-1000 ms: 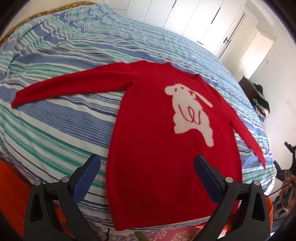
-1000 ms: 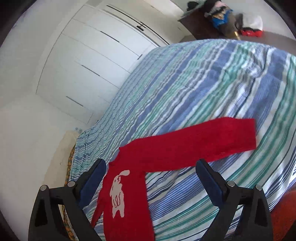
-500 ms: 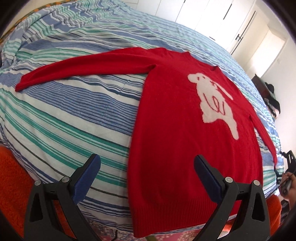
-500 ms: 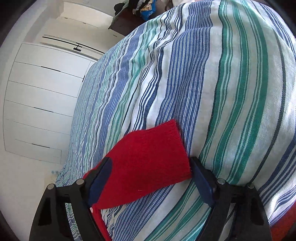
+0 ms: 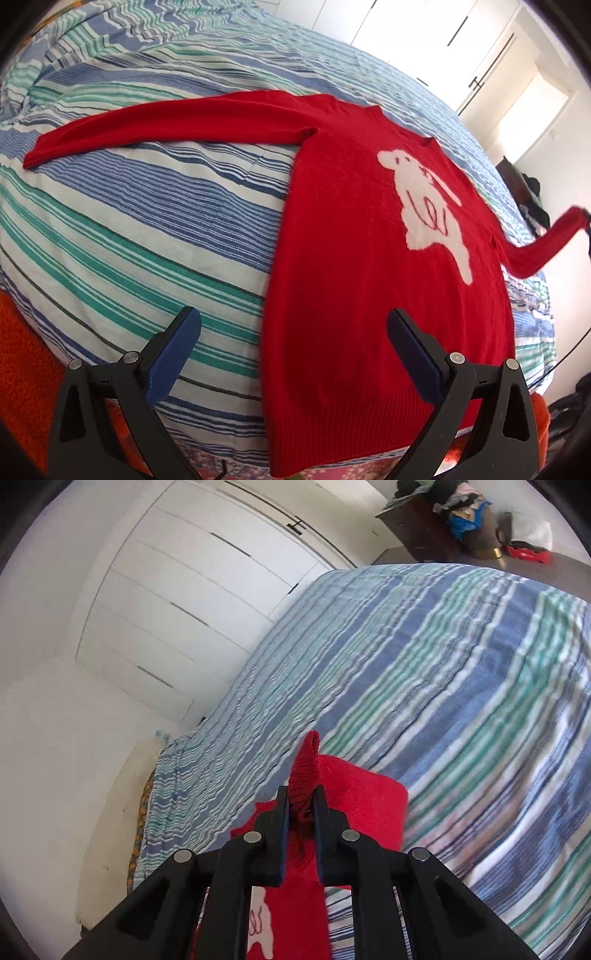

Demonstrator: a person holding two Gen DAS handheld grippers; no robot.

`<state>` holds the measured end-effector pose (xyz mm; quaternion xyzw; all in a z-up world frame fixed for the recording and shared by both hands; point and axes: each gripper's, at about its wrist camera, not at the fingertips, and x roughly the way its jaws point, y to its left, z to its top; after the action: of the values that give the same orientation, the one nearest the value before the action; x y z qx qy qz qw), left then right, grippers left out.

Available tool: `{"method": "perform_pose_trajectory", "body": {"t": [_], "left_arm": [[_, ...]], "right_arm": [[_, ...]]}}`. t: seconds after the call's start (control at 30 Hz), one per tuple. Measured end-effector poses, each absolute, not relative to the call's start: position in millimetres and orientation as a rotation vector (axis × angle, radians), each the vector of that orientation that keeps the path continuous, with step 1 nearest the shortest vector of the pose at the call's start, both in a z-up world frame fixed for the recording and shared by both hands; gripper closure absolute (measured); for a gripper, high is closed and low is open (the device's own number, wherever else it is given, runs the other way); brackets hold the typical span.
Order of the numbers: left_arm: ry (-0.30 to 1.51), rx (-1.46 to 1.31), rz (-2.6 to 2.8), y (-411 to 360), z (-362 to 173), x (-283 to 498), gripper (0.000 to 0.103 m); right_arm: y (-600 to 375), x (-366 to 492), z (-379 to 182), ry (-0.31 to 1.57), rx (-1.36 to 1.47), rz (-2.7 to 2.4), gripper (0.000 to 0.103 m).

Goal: Fold small clothes
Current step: 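Grasp a sleeve cuff with the right tool and fold it across the back, then open the right tool and lift it away from the folded sleeve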

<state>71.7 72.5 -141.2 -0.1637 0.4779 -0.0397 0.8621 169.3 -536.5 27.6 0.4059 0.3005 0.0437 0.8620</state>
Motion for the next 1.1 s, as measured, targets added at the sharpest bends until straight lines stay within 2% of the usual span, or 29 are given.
{"method": "perform_pose_trajectory", "body": {"t": [0.13, 0.27, 0.33, 0.4, 0.43, 0.53, 0.67, 0.87, 0.9, 0.93, 0.97, 1.03, 1.07, 1.1], "left_arm": [[0.993, -0.366, -0.085, 78, -140, 69, 0.002], [0.981, -0.375, -0.068, 86, -139, 68, 0.002], [0.985, -0.38, -0.056, 90, -141, 68, 0.002], [0.994, -0.394, -0.047, 94, -143, 67, 0.002], [0.997, -0.402, -0.045, 96, -144, 66, 0.002], [0.991, -0.413, -0.039, 99, -145, 65, 0.002], [1.006, -0.396, -0.033, 96, -149, 69, 0.002], [1.022, -0.317, -0.029, 82, -151, 68, 0.002], [1.024, -0.307, -0.028, 81, -151, 68, 0.002], [1.025, -0.301, -0.025, 81, -151, 68, 0.002], [1.025, -0.298, -0.024, 81, -151, 67, 0.002], [1.026, -0.303, -0.022, 82, -152, 67, 0.002], [1.028, -0.306, -0.021, 83, -152, 68, 0.002], [1.031, -0.306, -0.019, 83, -153, 69, 0.002]], "right_arm": [[-432, 223, 72, 0.661, 0.721, 0.341, 0.091], [-329, 256, 78, 0.741, 0.605, 0.541, 0.091], [-283, 268, 64, 0.793, 0.58, 0.663, 0.081], [-253, 276, 43, 0.897, 0.558, 0.726, 0.025], [-248, 276, 34, 0.909, 0.556, 0.723, 0.022], [-266, 277, 13, 0.9, 0.589, 0.672, 0.024], [-305, 289, -28, 0.971, 0.636, 0.542, 0.038], [-360, 302, -124, 1.139, 0.647, 0.277, 0.052], [-370, 301, -146, 1.212, 0.595, 0.163, 0.071], [-380, 299, -164, 1.267, 0.561, 0.091, 0.096], [-390, 299, -169, 1.267, 0.545, 0.055, 0.103], [-400, 293, -157, 1.202, 0.552, 0.067, 0.102], [-399, 291, -146, 1.165, 0.511, 0.081, 0.088], [-397, 287, -132, 1.12, 0.448, 0.106, 0.067]]}}
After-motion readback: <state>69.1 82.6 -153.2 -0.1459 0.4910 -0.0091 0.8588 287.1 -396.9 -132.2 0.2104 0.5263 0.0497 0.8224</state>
